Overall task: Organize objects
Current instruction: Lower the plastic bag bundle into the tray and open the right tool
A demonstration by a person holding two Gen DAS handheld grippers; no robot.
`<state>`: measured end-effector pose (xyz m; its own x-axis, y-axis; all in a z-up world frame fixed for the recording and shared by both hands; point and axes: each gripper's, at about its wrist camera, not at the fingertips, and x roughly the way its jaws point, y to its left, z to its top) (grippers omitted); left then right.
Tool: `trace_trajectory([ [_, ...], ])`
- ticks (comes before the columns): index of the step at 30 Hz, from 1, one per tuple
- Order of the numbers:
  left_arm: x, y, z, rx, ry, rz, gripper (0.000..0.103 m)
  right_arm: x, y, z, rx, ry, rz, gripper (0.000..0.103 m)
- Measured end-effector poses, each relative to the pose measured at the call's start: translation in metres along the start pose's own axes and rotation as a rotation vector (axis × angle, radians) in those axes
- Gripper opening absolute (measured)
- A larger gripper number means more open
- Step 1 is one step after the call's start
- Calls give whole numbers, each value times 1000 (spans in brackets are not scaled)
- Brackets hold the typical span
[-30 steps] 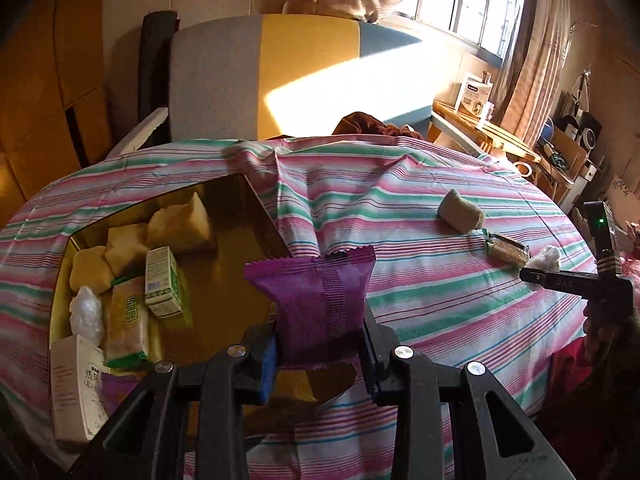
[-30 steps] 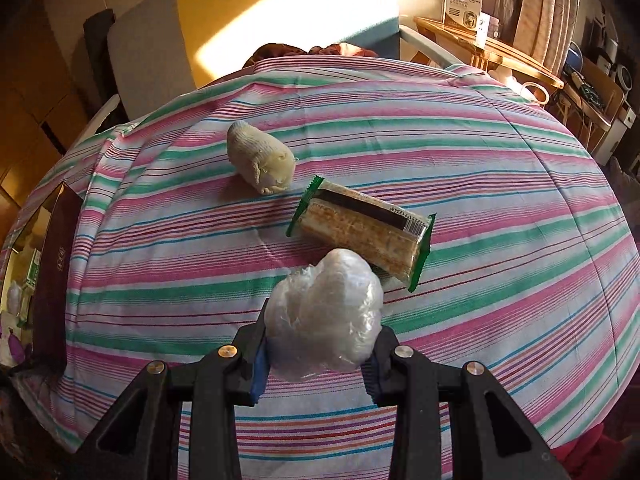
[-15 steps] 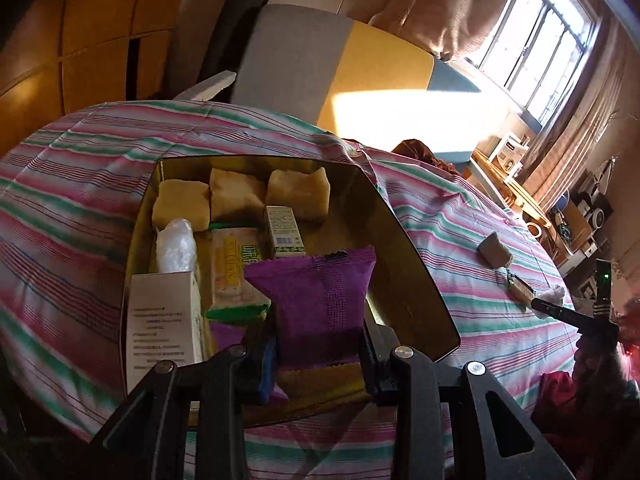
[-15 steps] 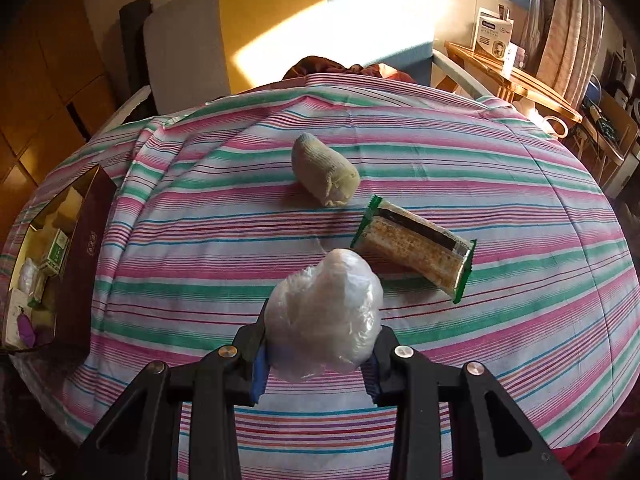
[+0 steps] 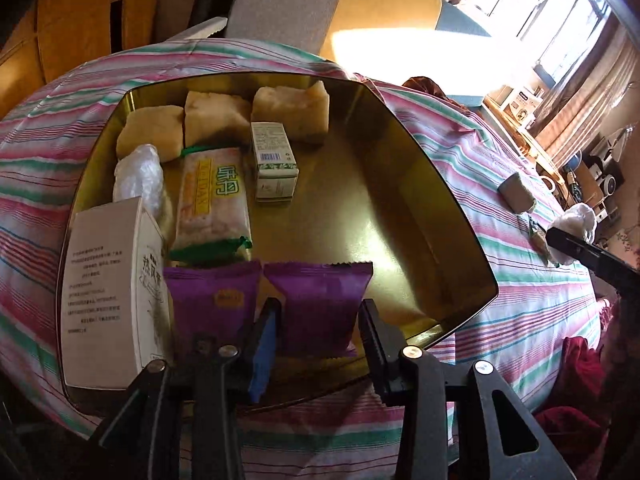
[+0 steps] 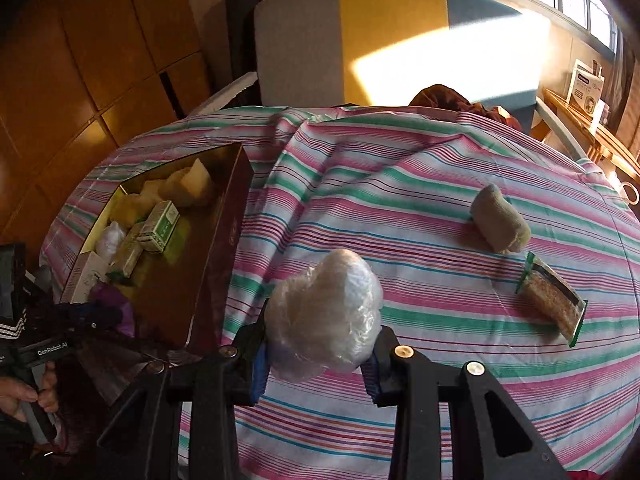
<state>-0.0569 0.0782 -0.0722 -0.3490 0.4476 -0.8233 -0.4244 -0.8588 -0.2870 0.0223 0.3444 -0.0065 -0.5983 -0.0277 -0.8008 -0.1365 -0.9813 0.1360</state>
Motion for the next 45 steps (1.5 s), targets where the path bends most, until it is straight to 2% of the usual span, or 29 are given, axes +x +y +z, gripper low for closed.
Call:
trace_trajectory([
  [4,-7,8,-3,-17,-20,6,47,9,36,14,-63,0,59,36],
  [11,-24,13,-7,-31,-56,2,47,42,101,27,-160,54,151,36],
  [14,-35,15,-9,-30,-82,3,51,62,123,34,-167,87,188,36],
  [20,-53,23,-13,-33,-132,28,53,107,161,43,-181,155,197,39],
  [24,-61,29,-14,-36,-163,66,56,130,181,40,-193,236,264,42],
  [30,-65,38,-15,-59,-185,103,59,130,184,34,-181,246,292,46],
  [38,-71,36,-14,-58,-211,166,62,96,171,32,-165,165,259,46],
  [45,-78,30,-14,-44,-229,193,65,70,164,31,-166,91,215,46],
])
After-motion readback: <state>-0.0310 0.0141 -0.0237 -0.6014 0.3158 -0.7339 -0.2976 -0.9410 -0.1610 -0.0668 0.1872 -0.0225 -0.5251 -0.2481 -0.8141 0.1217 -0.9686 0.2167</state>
